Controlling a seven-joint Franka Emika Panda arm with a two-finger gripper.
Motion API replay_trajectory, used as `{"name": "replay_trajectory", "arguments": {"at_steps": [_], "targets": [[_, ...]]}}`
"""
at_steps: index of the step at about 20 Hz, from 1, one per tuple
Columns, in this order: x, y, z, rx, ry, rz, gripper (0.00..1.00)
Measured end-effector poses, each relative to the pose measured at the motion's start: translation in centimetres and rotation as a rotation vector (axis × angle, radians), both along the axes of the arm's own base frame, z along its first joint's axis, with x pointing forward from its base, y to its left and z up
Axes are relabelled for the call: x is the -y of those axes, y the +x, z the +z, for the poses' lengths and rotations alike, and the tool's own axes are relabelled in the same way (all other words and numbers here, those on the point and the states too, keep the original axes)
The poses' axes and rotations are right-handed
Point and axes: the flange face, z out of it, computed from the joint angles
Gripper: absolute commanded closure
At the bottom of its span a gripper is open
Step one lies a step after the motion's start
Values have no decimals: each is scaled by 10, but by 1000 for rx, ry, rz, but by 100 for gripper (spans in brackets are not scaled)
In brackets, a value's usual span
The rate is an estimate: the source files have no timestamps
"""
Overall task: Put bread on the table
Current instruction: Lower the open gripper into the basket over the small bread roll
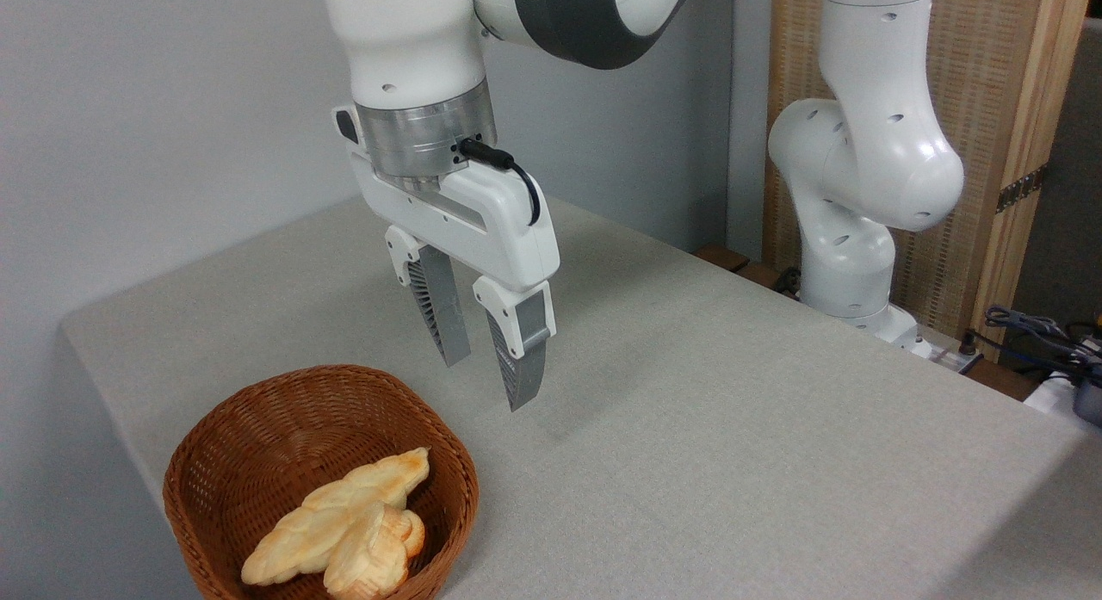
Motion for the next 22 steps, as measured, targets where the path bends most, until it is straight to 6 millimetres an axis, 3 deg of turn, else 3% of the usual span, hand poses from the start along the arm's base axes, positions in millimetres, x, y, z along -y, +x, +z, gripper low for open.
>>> {"name": "replay_trajectory", "arguments": {"at_steps": [4,10,17,22], "targets": [[1,3,-1,11,2,-1,0],[3,25,-2,147,16,-7,0],[20,65,-50,231,144,-92,0],[41,76,-79,215,194,-160,0]]}}
